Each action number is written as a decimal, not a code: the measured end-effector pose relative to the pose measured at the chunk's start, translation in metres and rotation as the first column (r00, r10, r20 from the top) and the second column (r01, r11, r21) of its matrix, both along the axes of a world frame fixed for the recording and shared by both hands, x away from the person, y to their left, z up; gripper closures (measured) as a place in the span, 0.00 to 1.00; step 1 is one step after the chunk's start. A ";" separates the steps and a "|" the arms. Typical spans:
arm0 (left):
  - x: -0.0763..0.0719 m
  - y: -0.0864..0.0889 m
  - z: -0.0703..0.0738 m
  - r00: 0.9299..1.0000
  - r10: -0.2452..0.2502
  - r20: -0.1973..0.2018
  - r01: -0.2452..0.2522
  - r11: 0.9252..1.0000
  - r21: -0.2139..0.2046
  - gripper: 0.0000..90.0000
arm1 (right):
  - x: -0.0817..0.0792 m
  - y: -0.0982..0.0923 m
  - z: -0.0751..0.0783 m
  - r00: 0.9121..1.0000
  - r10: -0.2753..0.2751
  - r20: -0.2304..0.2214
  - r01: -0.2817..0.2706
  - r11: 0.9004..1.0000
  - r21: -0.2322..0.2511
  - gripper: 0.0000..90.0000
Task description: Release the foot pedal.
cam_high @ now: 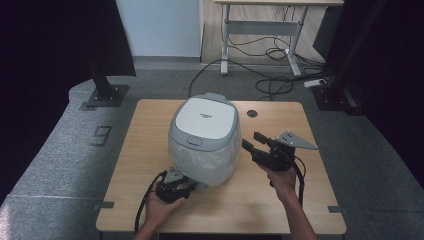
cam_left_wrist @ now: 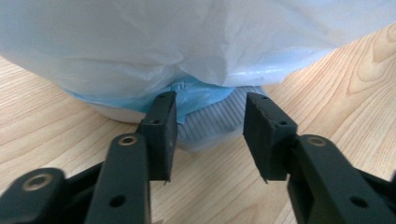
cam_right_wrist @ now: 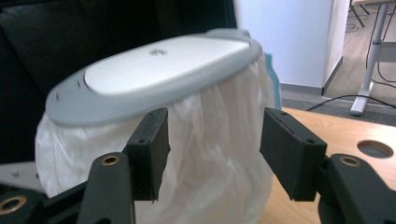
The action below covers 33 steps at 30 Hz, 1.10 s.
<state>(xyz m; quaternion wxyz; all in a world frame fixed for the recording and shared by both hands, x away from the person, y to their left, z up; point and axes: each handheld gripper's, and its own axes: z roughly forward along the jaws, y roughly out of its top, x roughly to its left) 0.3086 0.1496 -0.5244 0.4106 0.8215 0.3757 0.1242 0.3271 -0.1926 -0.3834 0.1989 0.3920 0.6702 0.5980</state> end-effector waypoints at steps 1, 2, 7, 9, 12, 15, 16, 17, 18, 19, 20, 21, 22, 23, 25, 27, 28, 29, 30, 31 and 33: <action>-0.001 0.000 0.000 1.000 -0.005 0.001 0.005 1.000 0.006 0.58 | -0.001 -0.001 -0.002 1.000 0.000 -0.002 0.000 1.000 0.001 0.46; -0.002 0.000 0.001 1.000 -0.008 -0.001 0.008 1.000 0.007 0.56 | -0.003 -0.004 -0.007 1.000 0.002 -0.005 -0.002 1.000 0.001 0.46; -0.008 0.005 0.003 0.999 -0.032 0.006 0.032 0.999 0.005 0.54 | -0.013 -0.014 -0.027 0.999 0.013 -0.030 -0.014 1.000 -0.023 0.46; -0.009 0.006 0.004 0.999 -0.035 0.013 0.035 0.999 -0.004 0.53 | -0.017 -0.018 -0.037 0.999 0.018 -0.033 -0.020 0.998 -0.057 0.46; -0.009 0.008 0.005 0.999 -0.038 0.019 0.038 0.999 -0.014 0.52 | -0.020 -0.021 -0.048 0.999 0.015 -0.034 -0.018 0.996 -0.089 0.46; -0.011 0.008 0.006 0.999 -0.040 0.020 0.040 0.999 -0.012 0.51 | -0.024 -0.024 -0.057 0.999 0.008 -0.037 -0.012 0.994 -0.111 0.46; -0.011 0.008 0.006 0.999 -0.039 0.020 0.039 0.999 -0.012 0.51 | -0.025 -0.025 -0.060 0.999 0.006 -0.041 -0.011 0.993 -0.117 0.46; -0.011 0.009 0.005 0.999 -0.038 0.020 0.038 0.999 -0.011 0.50 | -0.026 -0.026 -0.061 0.999 0.003 -0.045 -0.008 0.993 -0.120 0.46; -0.011 0.009 0.005 0.999 -0.037 0.019 0.037 0.999 -0.011 0.50 | -0.027 -0.028 -0.064 0.999 -0.004 -0.047 -0.002 0.993 -0.121 0.46; -0.011 0.010 0.005 0.999 -0.036 0.018 0.036 0.999 -0.012 0.50 | -0.027 -0.029 -0.066 0.999 -0.005 -0.049 -0.001 0.993 -0.120 0.46; -0.011 0.010 0.005 0.999 -0.035 0.017 0.035 0.999 -0.012 0.50 | -0.028 -0.032 -0.069 0.998 -0.007 -0.056 0.001 0.993 -0.120 0.46; -0.011 0.011 0.006 0.999 -0.031 0.016 0.032 0.999 -0.016 0.50 | -0.029 -0.033 -0.071 0.998 -0.010 -0.059 0.003 0.993 -0.122 0.46; -0.011 0.011 0.006 0.999 -0.031 0.016 0.031 0.999 -0.018 0.50 | -0.029 -0.035 -0.074 0.998 -0.016 -0.066 0.007 0.992 -0.123 0.46; -0.011 0.012 0.006 0.999 -0.029 0.014 0.029 0.999 -0.021 0.50 | -0.030 -0.037 -0.075 0.997 -0.018 -0.072 0.009 0.992 -0.125 0.46; -0.012 0.014 0.006 1.000 -0.027 0.013 0.027 0.999 -0.023 0.50 | -0.031 -0.042 -0.080 0.996 -0.025 -0.080 0.015 0.991 -0.130 0.46; -0.013 0.015 0.005 1.000 -0.025 0.005 0.025 0.999 -0.025 0.49 | -0.033 -0.047 -0.085 0.995 -0.038 -0.093 0.025 0.990 -0.142 0.46; -0.013 0.015 0.005 1.000 -0.025 0.003 0.025 0.999 -0.026 0.49 | -0.034 -0.050 -0.087 0.994 -0.043 -0.098 0.028 0.989 -0.147 0.46; -0.014 0.016 0.005 1.000 -0.025 -0.001 0.025 0.999 -0.025 0.49 | -0.035 -0.052 -0.089 0.994 -0.047 -0.102 0.031 0.988 -0.148 0.46; -0.015 0.016 0.005 1.000 -0.026 -0.002 0.025 0.999 -0.024 0.49 | -0.036 -0.055 -0.092 0.992 -0.053 -0.111 0.036 0.988 -0.152 0.46; -0.016 0.017 0.005 1.000 -0.026 -0.003 0.026 0.999 -0.023 0.49 | -0.036 -0.057 -0.095 0.991 -0.058 -0.117 0.040 0.987 -0.156 0.46; -0.018 0.018 0.005 1.000 -0.025 -0.004 0.025 0.999 -0.027 0.48 | -0.038 -0.062 -0.100 0.989 -0.069 -0.128 0.048 0.986 -0.162 0.46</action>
